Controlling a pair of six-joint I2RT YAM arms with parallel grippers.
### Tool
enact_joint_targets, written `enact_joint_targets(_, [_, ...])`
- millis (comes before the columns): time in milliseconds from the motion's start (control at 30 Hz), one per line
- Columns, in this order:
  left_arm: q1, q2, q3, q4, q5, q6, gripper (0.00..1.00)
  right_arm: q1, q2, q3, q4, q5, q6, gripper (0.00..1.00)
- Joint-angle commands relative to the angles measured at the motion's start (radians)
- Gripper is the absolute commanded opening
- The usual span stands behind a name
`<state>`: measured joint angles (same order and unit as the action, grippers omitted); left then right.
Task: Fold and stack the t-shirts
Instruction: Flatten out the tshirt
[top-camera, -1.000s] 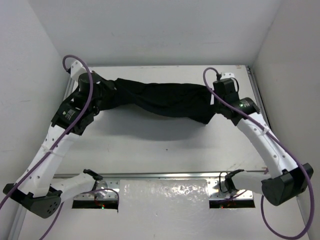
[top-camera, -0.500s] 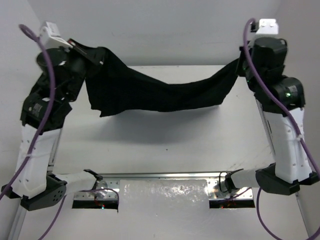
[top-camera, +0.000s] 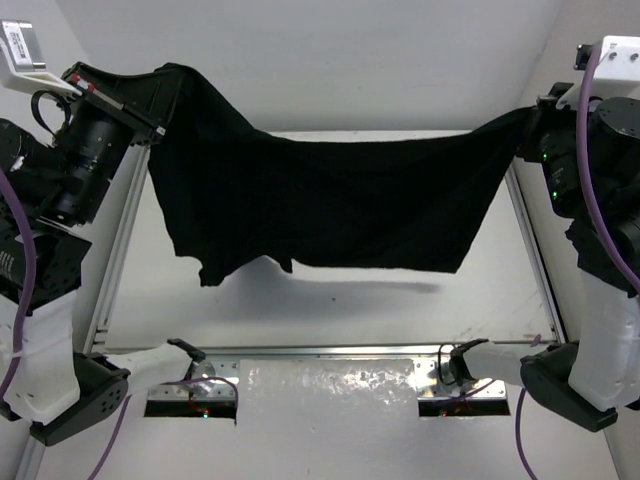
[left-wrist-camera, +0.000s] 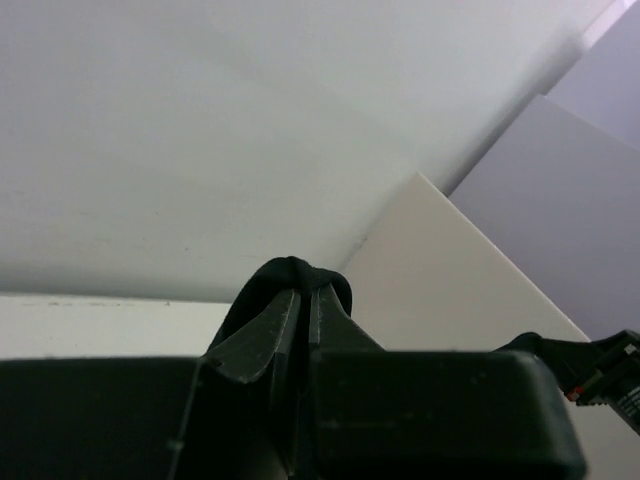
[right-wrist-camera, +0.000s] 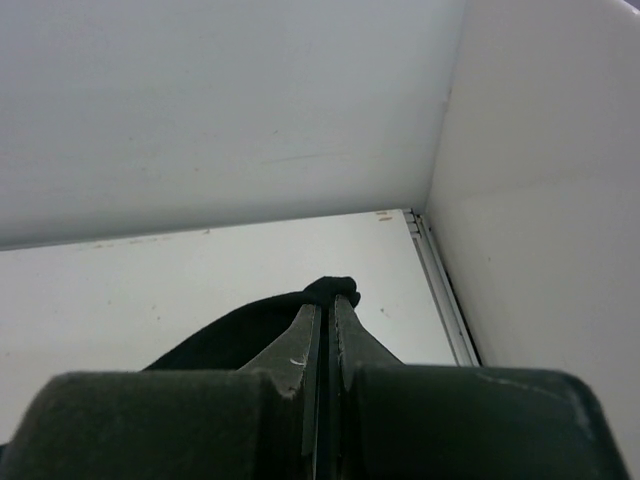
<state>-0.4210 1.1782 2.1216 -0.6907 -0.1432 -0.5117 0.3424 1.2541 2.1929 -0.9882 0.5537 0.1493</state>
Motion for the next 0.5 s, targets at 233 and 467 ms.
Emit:
enact_joint_targets(233, [0.004,0.072,0.14,0.042,0.111,0.128,0.0,-0.002,-0.022,0.019,0.057,0.025,-0.034,0.0])
enact_joint_targets(467, [0.004,0.037,0.141,-0.012,0.042,0.055,0.0,-0.002,-0.071,-0.021,0.085,0.052,-0.045,0.0])
